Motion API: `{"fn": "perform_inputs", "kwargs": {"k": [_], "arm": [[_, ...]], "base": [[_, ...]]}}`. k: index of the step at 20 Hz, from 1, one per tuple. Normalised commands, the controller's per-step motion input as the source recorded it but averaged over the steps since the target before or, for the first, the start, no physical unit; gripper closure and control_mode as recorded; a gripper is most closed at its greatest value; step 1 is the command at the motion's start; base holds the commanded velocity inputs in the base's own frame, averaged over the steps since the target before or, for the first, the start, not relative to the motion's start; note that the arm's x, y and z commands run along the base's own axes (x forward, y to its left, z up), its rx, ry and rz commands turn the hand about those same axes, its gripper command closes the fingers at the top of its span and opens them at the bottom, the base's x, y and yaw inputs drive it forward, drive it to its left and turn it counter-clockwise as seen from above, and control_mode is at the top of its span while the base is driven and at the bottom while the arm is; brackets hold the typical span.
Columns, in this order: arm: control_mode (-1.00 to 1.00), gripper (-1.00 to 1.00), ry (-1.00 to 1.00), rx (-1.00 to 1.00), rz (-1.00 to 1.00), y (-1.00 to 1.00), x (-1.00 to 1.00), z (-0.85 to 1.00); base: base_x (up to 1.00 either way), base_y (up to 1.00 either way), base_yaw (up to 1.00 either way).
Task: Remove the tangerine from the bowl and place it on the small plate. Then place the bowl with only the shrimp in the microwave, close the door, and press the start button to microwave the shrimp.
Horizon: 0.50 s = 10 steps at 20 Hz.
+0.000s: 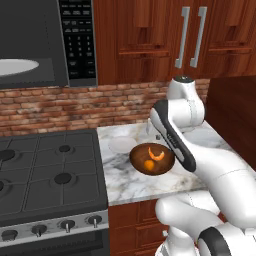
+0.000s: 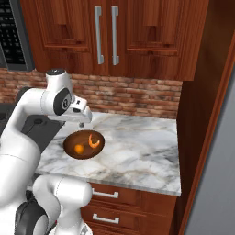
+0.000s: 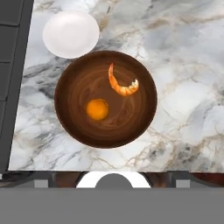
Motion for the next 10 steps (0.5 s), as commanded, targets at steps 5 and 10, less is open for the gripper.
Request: {"fn": "perform_inputs", "kwargs": {"k": [5,10], "arm": [[-1.00,-1.00,0.16,0.01,0.00,0.01,0.01,-0.63],[-1.00,-1.00,0.12,0.02,0.00,0.00,0.08,-0.44]], "base": [[0.00,0.00,0.00],[0.00,0.00,0.00]]}}
